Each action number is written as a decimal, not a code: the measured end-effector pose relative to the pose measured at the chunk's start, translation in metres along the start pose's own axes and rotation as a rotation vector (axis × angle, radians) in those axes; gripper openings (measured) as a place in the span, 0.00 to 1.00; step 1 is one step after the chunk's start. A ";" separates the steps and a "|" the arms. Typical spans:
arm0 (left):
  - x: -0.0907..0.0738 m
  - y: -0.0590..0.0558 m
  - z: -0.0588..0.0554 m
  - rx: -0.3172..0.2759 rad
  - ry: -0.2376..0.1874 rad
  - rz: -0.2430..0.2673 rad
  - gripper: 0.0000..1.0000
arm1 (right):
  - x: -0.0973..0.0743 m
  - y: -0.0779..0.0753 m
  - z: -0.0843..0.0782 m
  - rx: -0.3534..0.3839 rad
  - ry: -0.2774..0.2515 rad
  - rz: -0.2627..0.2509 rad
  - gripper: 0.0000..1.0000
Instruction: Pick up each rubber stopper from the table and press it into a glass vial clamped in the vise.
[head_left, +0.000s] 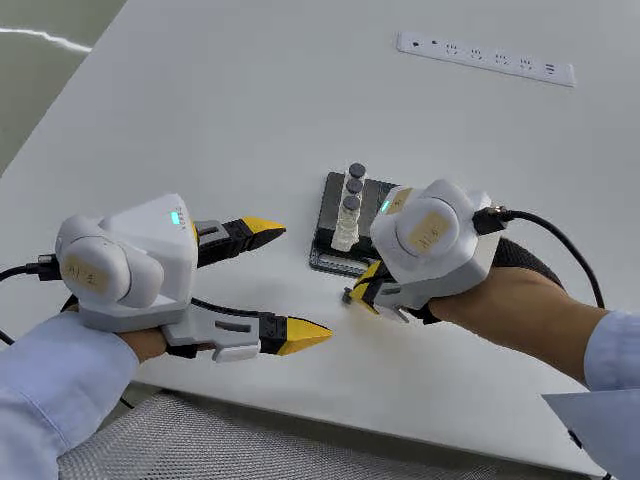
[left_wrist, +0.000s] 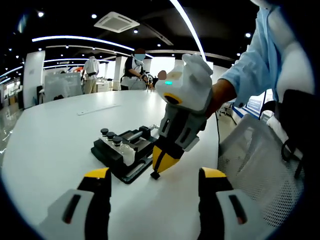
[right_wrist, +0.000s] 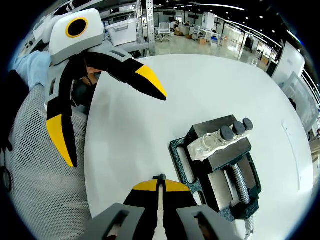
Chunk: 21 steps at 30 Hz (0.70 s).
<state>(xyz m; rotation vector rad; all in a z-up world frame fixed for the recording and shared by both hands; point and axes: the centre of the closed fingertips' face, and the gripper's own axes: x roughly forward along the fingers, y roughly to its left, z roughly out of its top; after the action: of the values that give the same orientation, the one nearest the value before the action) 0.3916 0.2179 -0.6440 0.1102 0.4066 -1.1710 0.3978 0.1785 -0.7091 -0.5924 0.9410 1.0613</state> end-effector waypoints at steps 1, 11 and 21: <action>0.001 -0.001 0.000 0.000 0.001 0.000 0.68 | 0.000 0.001 0.001 -0.004 -0.007 0.006 0.00; 0.014 -0.009 -0.008 0.007 0.052 0.012 0.64 | -0.011 -0.003 0.007 -0.009 -0.036 0.004 0.05; 0.018 -0.008 -0.014 0.014 0.081 -0.002 0.61 | -0.038 -0.001 0.015 -0.046 -0.120 0.040 0.20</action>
<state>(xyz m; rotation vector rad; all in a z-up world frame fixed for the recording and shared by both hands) 0.3865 0.2036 -0.6627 0.1703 0.4701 -1.1746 0.3973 0.1728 -0.6686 -0.5436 0.8285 1.1448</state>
